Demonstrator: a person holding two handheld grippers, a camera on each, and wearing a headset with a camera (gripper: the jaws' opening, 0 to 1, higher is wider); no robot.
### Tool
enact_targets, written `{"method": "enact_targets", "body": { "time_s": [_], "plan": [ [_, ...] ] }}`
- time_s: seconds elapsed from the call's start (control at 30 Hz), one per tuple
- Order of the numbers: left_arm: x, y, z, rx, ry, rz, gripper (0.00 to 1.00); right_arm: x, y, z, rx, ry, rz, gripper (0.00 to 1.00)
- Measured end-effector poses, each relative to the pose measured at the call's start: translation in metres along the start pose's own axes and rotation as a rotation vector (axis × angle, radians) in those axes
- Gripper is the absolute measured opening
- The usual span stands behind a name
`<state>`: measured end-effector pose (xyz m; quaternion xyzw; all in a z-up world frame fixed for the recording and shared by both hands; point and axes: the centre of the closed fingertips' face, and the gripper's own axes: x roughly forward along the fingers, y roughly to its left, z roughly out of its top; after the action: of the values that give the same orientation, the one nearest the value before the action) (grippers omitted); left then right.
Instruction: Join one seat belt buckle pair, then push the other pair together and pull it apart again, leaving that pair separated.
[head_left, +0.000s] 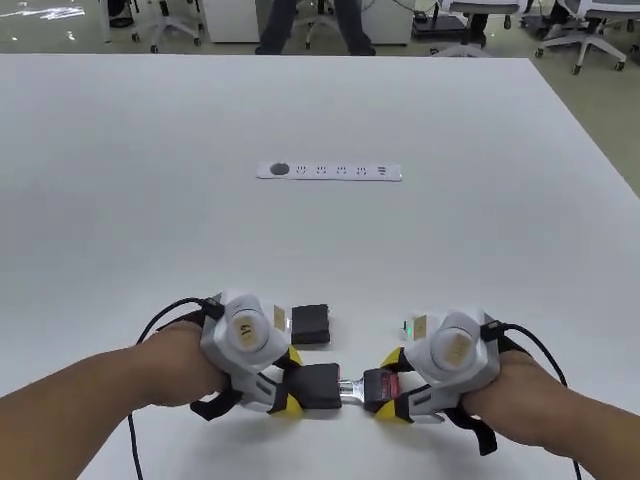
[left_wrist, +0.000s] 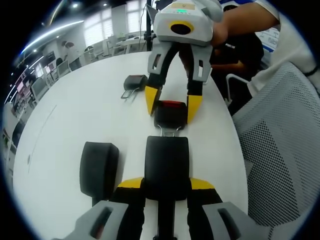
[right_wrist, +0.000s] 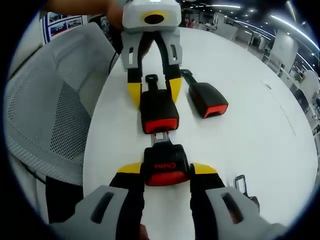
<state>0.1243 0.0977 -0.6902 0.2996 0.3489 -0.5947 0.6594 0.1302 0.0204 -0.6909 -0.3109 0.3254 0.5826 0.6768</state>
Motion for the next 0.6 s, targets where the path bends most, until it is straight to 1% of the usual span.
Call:
{"method": "enact_targets", "body": {
  "time_s": [0.1,0.13,0.17,0.3,0.43,0.6],
  "plan": [
    [-0.001,-0.001,0.001,0.003,0.002,-0.004,0.33,0.001,-0.003,0.000,-0.014,0.014,0.010,0.34],
    [-0.001,-0.001,0.001,0.004,0.002,-0.005,0.33,0.001,-0.003,-0.001,-0.008,0.013,0.016,0.34],
    [-0.001,-0.001,0.001,0.003,0.001,-0.006,0.33,0.001,-0.002,-0.002,0.013,0.007,0.025,0.34],
    [0.000,0.002,-0.001,0.002,-0.002,-0.006,0.32,0.002,-0.002,-0.003,0.026,-0.002,0.030,0.33],
    [0.000,0.001,-0.002,0.011,-0.005,-0.008,0.32,0.005,0.000,0.002,0.022,-0.004,0.025,0.33],
    [0.000,0.003,-0.002,0.019,-0.003,-0.015,0.32,0.010,0.000,0.010,0.014,-0.011,0.028,0.33]
  ]
}}
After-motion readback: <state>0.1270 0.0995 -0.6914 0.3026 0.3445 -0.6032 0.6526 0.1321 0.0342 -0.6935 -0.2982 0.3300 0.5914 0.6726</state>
